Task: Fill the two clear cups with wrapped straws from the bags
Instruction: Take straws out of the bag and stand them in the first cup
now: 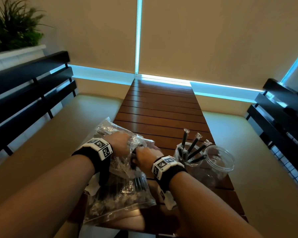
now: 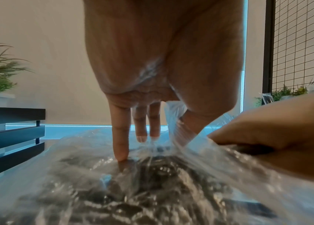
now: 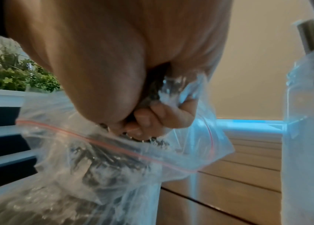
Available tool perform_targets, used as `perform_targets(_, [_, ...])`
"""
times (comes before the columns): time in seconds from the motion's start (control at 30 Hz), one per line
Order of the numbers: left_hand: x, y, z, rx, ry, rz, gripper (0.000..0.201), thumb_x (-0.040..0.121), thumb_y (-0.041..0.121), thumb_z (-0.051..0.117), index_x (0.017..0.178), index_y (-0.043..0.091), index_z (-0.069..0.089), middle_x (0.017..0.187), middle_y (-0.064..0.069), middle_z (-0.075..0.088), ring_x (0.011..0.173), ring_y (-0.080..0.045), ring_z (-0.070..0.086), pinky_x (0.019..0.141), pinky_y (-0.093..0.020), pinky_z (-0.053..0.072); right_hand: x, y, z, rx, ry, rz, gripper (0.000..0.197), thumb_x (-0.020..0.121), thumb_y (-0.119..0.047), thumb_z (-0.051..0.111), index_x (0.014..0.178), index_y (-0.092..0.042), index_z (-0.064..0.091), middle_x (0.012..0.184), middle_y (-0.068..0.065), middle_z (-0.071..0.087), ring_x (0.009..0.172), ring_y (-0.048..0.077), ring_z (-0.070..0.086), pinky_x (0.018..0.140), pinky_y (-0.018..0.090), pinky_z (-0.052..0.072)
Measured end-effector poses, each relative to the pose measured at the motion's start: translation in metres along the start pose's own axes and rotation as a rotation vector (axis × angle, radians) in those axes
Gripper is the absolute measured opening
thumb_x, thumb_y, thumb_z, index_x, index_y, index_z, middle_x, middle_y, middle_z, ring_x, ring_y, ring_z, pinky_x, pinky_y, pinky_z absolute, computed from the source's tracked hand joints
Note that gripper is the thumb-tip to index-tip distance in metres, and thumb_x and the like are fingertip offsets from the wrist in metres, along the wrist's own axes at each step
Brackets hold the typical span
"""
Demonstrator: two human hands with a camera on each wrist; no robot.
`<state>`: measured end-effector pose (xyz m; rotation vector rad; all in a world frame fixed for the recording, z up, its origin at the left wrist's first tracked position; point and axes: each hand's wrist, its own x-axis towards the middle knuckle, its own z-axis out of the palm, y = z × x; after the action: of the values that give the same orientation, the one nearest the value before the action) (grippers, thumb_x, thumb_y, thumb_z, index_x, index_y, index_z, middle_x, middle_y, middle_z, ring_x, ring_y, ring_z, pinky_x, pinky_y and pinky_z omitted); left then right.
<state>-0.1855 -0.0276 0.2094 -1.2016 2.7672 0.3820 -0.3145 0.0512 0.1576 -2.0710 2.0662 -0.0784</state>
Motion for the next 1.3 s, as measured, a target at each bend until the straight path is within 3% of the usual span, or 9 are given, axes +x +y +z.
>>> perform_targets(0.27, [-0.003,0.004,-0.002,-0.015,0.034,-0.054,0.048,0.091,0.013,0.051,0.140,0.014,0.051,0.131,-0.014,0.061,0.118,-0.030,0.057,0.094,-0.032,0.044,-0.032,0.012,-0.069,-0.327,-0.105,0.023,0.015,0.094,-0.038,0.053,0.092,-0.025,0.060,0.076,-0.004,0.052,0.071,0.022,0.055,0.061,0.030,0.043])
perform_targets(0.37, [-0.002,0.004,-0.002,-0.014,0.030,-0.107,0.040,0.090,0.011,0.053,0.130,0.010,0.057,0.123,-0.015,0.064,0.113,-0.030,0.060,0.088,-0.030,0.046,-0.052,0.016,-0.108,-0.432,-0.150,0.086,0.023,0.092,-0.039,0.054,0.076,-0.022,0.052,0.070,-0.004,0.050,0.067,0.020,0.054,0.061,0.030,0.045])
perform_targets(0.63, [0.001,0.014,0.000,0.014,0.007,-0.164,0.014,0.089,0.014,0.057,0.099,0.007,0.062,0.114,-0.015,0.067,0.104,-0.031,0.063,0.083,-0.035,0.050,-0.087,0.038,-0.182,-0.421,-0.159,0.176,0.025,0.098,-0.036,0.048,0.081,-0.018,0.048,0.072,-0.001,0.051,0.064,0.013,0.050,0.065,0.027,0.040])
perform_targets(0.8, [0.002,0.019,0.001,-0.027,0.002,-0.208,0.061,0.084,0.038,0.057,0.138,0.012,0.047,0.139,-0.015,0.045,0.126,-0.032,0.048,0.103,-0.042,0.044,-0.096,0.056,-0.186,-0.214,0.055,0.165,0.023,0.101,-0.040,0.044,0.092,-0.019,0.047,0.085,0.002,0.055,0.080,0.022,0.056,0.070,0.031,0.043])
perform_targets(0.9, [-0.003,0.034,-0.017,-0.294,0.152,-0.054,0.085,0.067,0.040,0.055,0.146,0.017,0.038,0.141,-0.011,0.043,0.131,-0.029,0.043,0.104,-0.048,0.043,-0.088,0.065,-0.159,-0.056,0.232,0.146,0.024,0.099,-0.045,0.043,0.092,-0.023,0.041,0.081,0.001,0.057,0.072,0.023,0.058,0.069,0.039,0.051])
perform_targets(1.03, [-0.011,0.067,-0.053,-1.098,0.196,0.184,0.045,0.086,0.033,0.065,0.127,0.018,0.054,0.122,-0.003,0.061,0.117,-0.022,0.056,0.094,-0.036,0.046,-0.079,0.066,-0.120,0.093,0.396,0.137,0.023,0.098,-0.045,0.047,0.095,-0.023,0.040,0.079,0.001,0.061,0.064,0.022,0.058,0.057,0.033,0.045])
perform_targets(1.13, [-0.006,0.088,-0.078,-1.526,0.363,0.211,0.040,0.088,0.040,0.068,0.115,0.017,0.050,0.117,-0.011,0.065,0.105,-0.023,0.067,0.097,-0.049,0.051,-0.076,0.066,-0.098,0.209,0.492,0.162,0.031,0.092,-0.054,0.054,0.097,-0.025,0.045,0.078,-0.002,0.062,0.066,0.021,0.062,0.060,0.034,0.049])
perform_targets(1.23, [0.006,0.098,-0.097,-1.502,0.696,0.138,0.096,0.079,0.036,0.079,0.150,0.027,0.015,0.118,-0.007,0.065,0.095,-0.020,0.073,0.086,-0.043,0.059,-0.075,0.067,-0.086,0.256,0.529,0.218,0.035,0.088,-0.056,0.059,0.098,-0.023,0.054,0.075,-0.007,0.062,0.067,0.016,0.060,0.062,0.031,0.050])
perform_targets(1.3, [0.011,0.102,-0.101,-1.230,0.841,0.164,0.095,0.084,0.026,0.074,0.152,0.039,0.009,0.111,0.002,0.067,0.086,-0.015,0.073,0.077,-0.032,0.061,-0.074,0.068,-0.083,0.243,0.576,0.247,0.031,0.088,-0.056,0.058,0.089,-0.025,0.057,0.072,-0.008,0.061,0.064,0.014,0.057,0.060,0.027,0.045])
